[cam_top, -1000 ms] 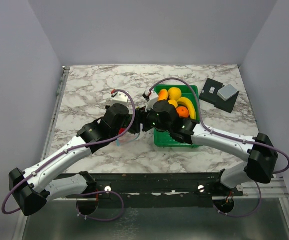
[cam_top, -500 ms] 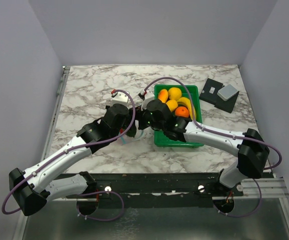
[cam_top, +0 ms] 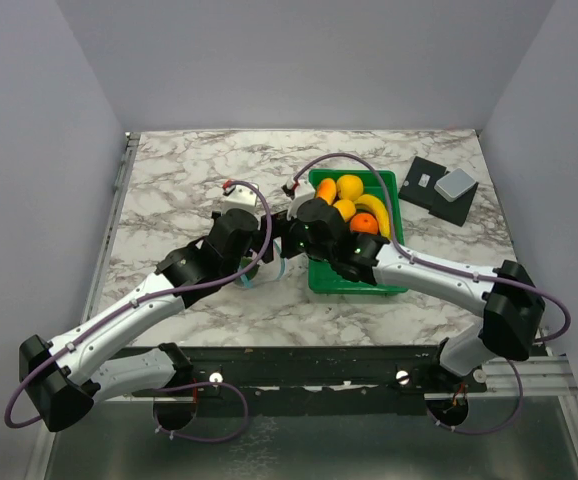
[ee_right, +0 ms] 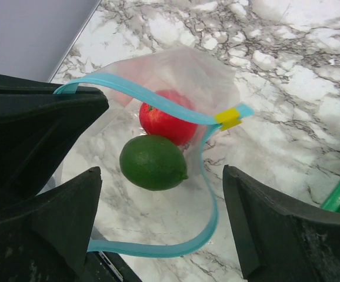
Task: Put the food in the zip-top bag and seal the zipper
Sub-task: Place the fake fruit in the zipper food storage bag, then pick up the fake fruit from the bin.
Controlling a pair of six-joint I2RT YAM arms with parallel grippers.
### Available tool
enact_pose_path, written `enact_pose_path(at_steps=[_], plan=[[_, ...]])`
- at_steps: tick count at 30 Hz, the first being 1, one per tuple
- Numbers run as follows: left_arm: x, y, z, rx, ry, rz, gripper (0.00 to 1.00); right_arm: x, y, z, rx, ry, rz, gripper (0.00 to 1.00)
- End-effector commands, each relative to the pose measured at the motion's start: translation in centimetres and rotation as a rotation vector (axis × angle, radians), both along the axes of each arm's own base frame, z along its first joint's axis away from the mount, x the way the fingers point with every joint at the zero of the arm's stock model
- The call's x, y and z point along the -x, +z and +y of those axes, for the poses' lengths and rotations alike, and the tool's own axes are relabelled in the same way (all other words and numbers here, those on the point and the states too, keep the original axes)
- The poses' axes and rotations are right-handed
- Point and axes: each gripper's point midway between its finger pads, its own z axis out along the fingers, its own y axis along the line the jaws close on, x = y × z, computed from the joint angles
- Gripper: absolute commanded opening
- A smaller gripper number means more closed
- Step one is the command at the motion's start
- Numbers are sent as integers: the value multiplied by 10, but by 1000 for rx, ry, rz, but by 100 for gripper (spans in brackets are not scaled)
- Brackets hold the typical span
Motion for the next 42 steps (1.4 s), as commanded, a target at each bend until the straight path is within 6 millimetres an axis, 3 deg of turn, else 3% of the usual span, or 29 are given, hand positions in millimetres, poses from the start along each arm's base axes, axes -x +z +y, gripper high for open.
enact_pose_path(at_steps=[1,10,15,23,29,35,42], plan=[[-6,5,7,-4,43,-45,0,5,14,-29,44,-59,-34,88],[-7,5,17,-8,80,-99,0,-4,21,-92,199,-256,-92,88],[-7,-2,8,8,40,-86,0,-12,24,-115,267,-354,-121,88],[-8,6,9,15,33,-113,0,-25,31,-141,399,-406,-118,89],[-5,7,11,19,28,-120,0,-40,12,-149,380,-426,5,88],[-5,12,11,30,25,-130,0,-47,-21,-148,336,-447,188,88],[-4,16,14,34,32,-143,0,-54,-55,-150,329,-474,308,98]])
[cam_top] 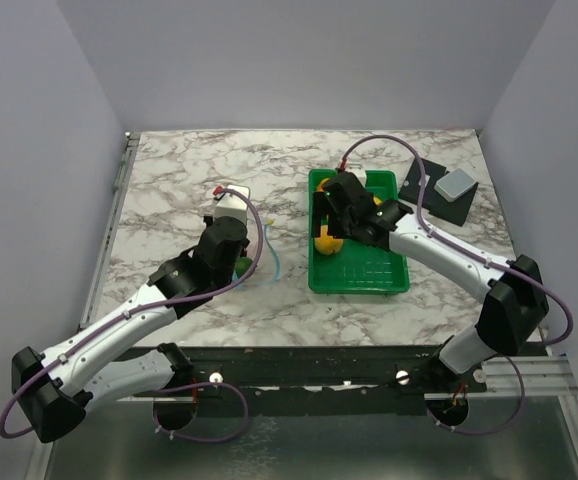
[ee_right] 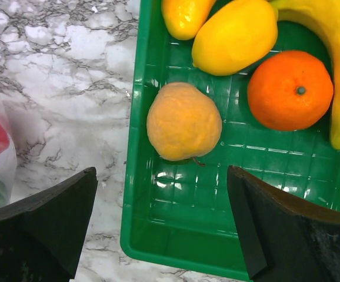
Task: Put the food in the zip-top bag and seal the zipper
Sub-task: Pick up the fake fruit from the bin.
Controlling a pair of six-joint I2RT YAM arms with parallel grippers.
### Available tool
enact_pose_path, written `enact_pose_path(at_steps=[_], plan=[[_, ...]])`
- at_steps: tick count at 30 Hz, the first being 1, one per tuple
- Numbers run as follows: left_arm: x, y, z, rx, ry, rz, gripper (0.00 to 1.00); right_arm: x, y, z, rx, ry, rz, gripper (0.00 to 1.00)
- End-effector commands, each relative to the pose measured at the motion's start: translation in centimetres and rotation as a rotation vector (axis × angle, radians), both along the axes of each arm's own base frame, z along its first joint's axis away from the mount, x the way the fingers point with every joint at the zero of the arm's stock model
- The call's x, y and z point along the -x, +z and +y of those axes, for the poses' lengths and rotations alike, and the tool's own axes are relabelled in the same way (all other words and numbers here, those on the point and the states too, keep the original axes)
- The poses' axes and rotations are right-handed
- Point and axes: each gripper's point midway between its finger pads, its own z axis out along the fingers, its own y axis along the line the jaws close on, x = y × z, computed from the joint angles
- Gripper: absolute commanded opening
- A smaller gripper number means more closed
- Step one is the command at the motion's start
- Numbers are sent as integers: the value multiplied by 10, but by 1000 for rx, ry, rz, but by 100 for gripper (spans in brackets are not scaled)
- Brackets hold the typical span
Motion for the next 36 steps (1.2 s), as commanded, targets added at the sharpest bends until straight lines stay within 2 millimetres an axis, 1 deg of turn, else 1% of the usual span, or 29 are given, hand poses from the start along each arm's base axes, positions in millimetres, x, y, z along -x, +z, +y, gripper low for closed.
enact_pose_path(at_steps=[1,7,12,16,20,25,31,33,36], plan=[[0,7,1,23,-1,-30,0,2,-17,5,-51,-11,88,99],[-1,7,0,22,-3,-29,0,-8,-36,-4,-73,-14,131,100],[-2,7,1,14,3,-32,0,-17,-55,-5,-73,-8,175,100],[-3,5,1,4,5,-28,0,-26,-63,-2,-80,-2,190,100],[-4,4,1,-5,8,-24,0,-34,-72,-5,-72,-13,201,100],[-4,2,2,-12,14,-24,0,-39,-83,-7,-82,-16,218,99],[-5,1,0,-17,13,-21,0,-40,-97,-4,-89,-10,251,93],[-6,0,-1,-16,8,-17,0,-40,-100,-5,-86,-14,257,90],[-7,-2,-3,-22,4,-12,0,-41,-102,-6,-88,-15,259,82]])
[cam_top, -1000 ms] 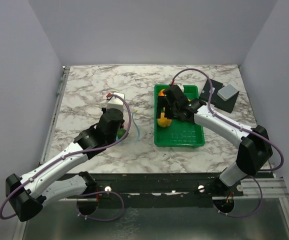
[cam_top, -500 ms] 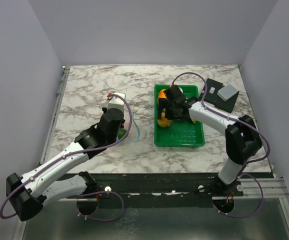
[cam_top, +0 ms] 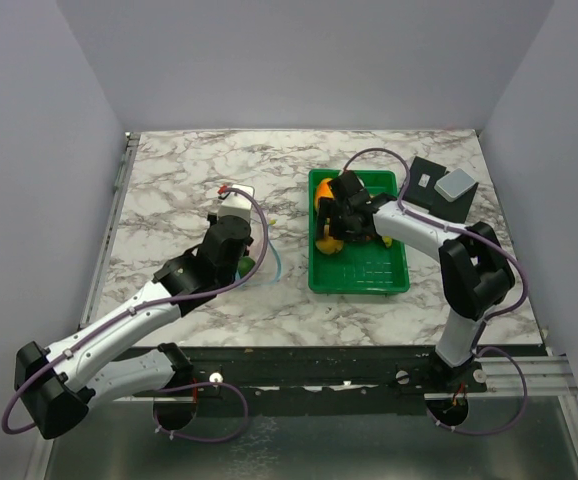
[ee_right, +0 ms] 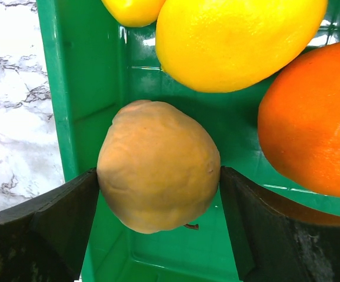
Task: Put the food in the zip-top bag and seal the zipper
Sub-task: Pick up the fake fruit from the bin.
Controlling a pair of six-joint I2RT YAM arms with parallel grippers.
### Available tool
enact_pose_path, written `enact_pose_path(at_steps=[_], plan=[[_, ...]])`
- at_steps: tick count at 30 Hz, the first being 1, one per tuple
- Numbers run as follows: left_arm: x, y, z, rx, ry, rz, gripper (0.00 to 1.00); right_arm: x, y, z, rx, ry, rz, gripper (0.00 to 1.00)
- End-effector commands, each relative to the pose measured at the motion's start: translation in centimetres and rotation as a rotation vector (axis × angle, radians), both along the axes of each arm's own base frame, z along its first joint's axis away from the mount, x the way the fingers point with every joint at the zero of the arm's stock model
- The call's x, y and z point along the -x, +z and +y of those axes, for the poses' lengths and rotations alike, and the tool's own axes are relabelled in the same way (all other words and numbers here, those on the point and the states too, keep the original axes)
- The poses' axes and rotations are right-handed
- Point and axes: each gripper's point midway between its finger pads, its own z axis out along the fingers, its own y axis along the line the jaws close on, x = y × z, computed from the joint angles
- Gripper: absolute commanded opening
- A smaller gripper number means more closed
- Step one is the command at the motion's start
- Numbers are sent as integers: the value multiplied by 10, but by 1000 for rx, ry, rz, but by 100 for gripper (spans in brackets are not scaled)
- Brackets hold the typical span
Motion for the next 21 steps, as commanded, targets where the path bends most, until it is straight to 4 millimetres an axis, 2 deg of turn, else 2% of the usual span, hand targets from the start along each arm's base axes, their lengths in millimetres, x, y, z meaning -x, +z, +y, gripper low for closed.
enact_pose_path(at_steps=[1,7,11,16,21], plan=[[-3,-1,-1,-7,8,-8,0,-9,0,5,-26,12,-8,80],[-5,-3,-1,-17,11,-5,0,-10,2,6,-31,17,-11,59],[-6,-4,-1,-23,14,-4,0,-12,5,5,-26,17,-20,49],[-6,-4,0,-26,18,-5,0,-13,18,0,-16,13,-44,39],[-6,-5,-1,-27,16,-3,0,-12,40,-7,-12,2,-91,37]])
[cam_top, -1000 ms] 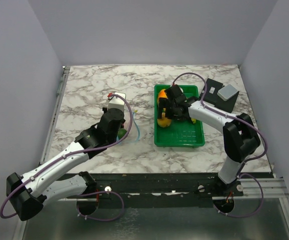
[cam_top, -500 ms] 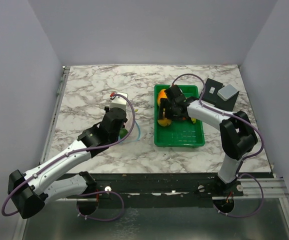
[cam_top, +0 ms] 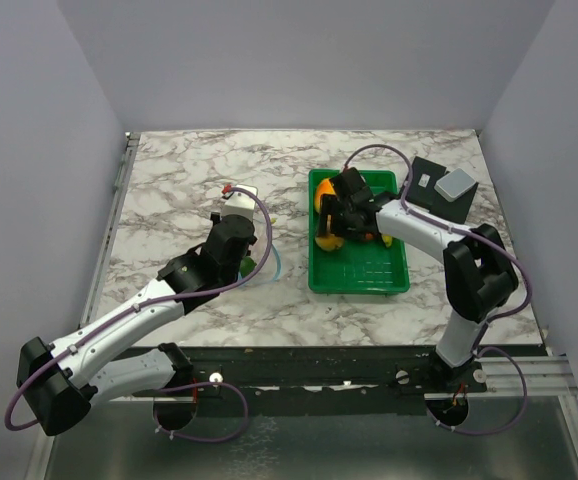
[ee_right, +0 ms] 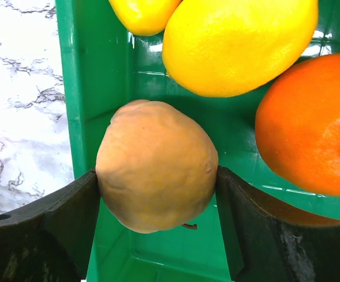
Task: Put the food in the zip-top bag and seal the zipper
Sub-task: Pick up the fake fruit from the bin.
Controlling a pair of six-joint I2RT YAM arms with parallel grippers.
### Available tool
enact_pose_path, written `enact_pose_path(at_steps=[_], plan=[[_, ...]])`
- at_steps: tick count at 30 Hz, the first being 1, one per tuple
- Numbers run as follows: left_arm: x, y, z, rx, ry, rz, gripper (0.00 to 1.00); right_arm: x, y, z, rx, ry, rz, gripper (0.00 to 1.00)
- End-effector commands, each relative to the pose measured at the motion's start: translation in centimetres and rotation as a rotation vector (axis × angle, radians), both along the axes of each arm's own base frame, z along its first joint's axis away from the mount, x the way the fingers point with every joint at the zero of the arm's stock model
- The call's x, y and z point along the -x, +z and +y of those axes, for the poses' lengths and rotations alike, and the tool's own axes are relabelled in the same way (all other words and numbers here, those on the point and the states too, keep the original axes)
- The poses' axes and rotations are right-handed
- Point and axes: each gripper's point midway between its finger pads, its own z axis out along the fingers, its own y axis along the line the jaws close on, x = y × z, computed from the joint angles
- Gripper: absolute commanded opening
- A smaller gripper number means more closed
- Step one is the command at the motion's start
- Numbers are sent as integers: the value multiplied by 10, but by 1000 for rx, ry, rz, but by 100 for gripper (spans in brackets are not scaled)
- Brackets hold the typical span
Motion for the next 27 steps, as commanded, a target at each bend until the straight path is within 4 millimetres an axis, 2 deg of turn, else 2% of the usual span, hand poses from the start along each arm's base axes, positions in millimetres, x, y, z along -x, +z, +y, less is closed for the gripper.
enact_pose_path(at_steps=[1,11,22,27], plan=[[-3,2,2,-3,18,-18,0,-7,37,-7,-12,-11,-81,36],[-4,-1,-1,-8,8,-7,0,10,79,-4,-109,20,-132,35],[-5,-7,-5,-8,3,10,0,52,134,28,-348,283,-211,33],[-6,-7,-9,10,-2,15,0,74,148,43,-401,395,-235,33]])
